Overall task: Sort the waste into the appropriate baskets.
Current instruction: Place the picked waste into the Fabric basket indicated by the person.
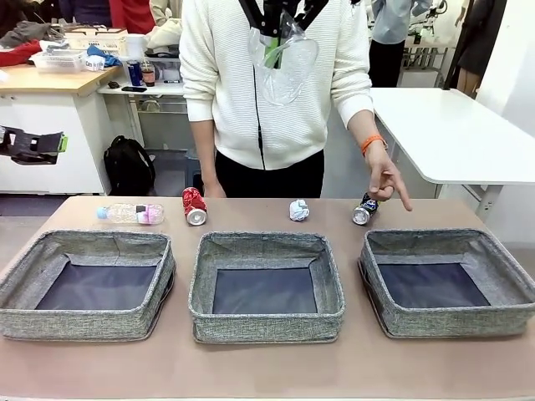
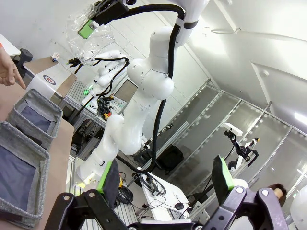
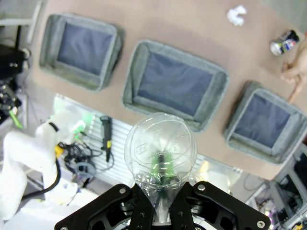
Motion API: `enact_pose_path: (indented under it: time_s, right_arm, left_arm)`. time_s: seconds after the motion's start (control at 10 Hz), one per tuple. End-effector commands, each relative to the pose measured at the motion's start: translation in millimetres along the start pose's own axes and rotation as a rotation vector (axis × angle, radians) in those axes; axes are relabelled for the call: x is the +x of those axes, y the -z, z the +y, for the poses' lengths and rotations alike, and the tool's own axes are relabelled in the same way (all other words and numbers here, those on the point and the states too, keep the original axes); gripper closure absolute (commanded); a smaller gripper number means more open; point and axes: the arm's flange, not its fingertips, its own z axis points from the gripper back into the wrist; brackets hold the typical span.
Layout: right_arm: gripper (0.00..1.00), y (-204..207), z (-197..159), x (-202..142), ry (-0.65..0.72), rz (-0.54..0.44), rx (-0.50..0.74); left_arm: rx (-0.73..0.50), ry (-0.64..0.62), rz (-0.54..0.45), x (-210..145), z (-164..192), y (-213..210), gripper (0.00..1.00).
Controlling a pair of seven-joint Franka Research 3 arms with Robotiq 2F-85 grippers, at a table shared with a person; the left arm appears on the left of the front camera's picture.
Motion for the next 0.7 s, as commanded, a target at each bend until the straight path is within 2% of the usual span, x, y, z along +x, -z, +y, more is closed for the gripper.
enact_pose_path:
  time_s: [0.0, 0.4, 0.5, 0.6]
  right_arm:
    - [0.99, -2, -1, -3, 0.002, 0.003, -0.002]
    - [0.99, 0, 0, 0, 0.000, 0.000, 0.000]
    - [0.99, 5, -24, -10, -0.038, 0.097, -0.051]
    - [0.99, 5, -58, -24, -0.011, 0.118, -0.060]
  left_arm:
    - [-0.010, 0.022, 0.011, -3, -2, -1, 0.00]
    - [-0.010, 0.022, 0.011, -3, -2, -1, 0.00]
    - [-0.010, 0.022, 0.011, -3, -2, -1, 0.00]
    - [-0.010, 0.022, 0.011, -3, -2, -1, 0.00]
